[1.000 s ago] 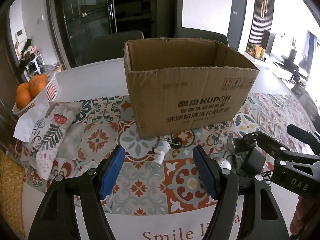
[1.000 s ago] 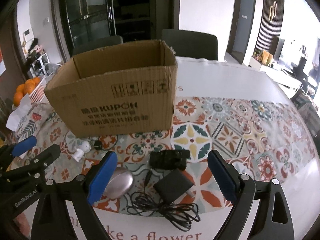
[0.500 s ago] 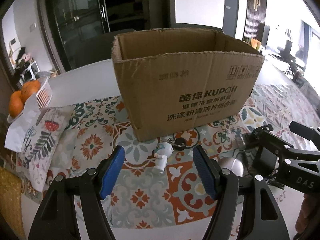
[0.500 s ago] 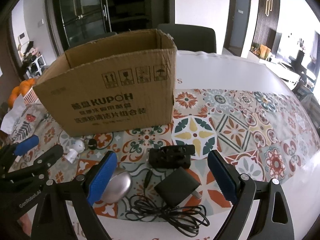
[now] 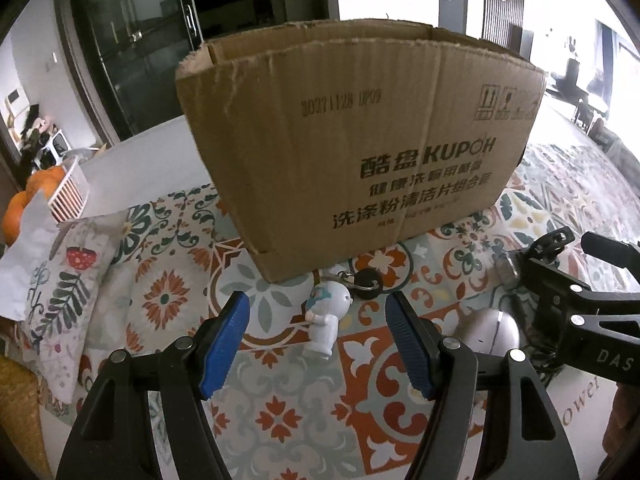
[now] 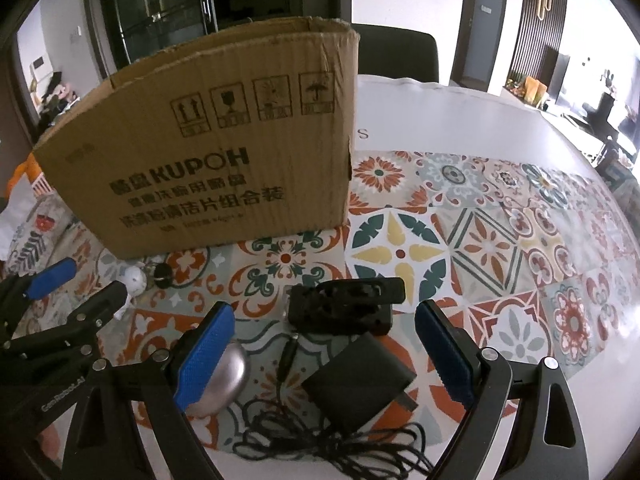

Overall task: Organize rigid objects
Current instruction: 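Move left tool to the white astronaut figurine while right tool moves to the black rectangular device, then close left tool on the astronaut figurine while right tool closes on the black device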

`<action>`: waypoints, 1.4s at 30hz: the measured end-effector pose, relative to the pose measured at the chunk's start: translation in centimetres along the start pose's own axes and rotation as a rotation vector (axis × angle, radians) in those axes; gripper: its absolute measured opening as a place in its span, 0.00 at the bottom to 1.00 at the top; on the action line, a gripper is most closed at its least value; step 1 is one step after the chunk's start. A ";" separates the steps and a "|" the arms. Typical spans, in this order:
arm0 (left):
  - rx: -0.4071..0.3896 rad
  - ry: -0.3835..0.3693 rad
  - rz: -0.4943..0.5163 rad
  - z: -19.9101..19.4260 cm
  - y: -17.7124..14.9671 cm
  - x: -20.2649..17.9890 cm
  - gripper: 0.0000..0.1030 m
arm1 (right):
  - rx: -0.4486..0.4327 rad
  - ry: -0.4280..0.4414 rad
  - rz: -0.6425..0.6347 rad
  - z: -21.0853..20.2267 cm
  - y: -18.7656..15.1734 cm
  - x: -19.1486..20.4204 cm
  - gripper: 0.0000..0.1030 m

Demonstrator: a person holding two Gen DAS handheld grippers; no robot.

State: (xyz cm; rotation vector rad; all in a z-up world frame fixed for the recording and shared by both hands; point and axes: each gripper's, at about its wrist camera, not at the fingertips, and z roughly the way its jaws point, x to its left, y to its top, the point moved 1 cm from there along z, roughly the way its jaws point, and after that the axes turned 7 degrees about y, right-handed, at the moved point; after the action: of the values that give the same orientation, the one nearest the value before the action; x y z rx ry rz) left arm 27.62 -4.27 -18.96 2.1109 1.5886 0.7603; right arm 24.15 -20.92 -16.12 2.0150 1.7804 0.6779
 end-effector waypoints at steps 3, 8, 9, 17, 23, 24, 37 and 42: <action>0.007 -0.002 0.013 0.7 0.1 -0.2 0.68 | 0.020 -0.009 0.001 0.9 0.2 -0.3 0.90; 0.023 -0.005 0.028 2.1 0.2 -0.3 0.67 | 0.030 -0.028 -0.017 1.7 0.4 -0.2 0.90; 0.030 -0.009 0.025 2.3 0.2 -0.2 0.65 | 0.033 -0.029 -0.015 1.9 0.5 -0.2 0.90; 0.075 -0.031 0.026 4.2 0.0 -0.1 0.52 | 0.058 -0.034 -0.005 3.4 0.6 -0.5 0.90; 0.093 -0.044 0.028 5.1 0.0 0.1 0.40 | 0.077 -0.022 -0.006 4.5 0.6 -0.8 0.82; 0.091 -0.044 0.027 5.1 -0.1 -0.1 0.39 | 0.079 -0.020 -0.005 4.7 0.6 -0.8 0.78; 0.076 -0.056 0.017 3.3 -0.2 -0.7 0.29 | 0.070 -0.004 -0.006 3.9 0.4 -0.8 0.71; 0.056 -0.061 -0.004 1.6 0.1 -0.4 0.29 | 0.044 -0.001 -0.014 2.5 0.7 -0.6 0.71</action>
State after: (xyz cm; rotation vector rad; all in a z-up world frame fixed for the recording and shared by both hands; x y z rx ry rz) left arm 28.57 -4.69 -20.24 2.1479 1.5990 0.6515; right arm 26.11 -21.52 -17.84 2.0287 1.8229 0.6386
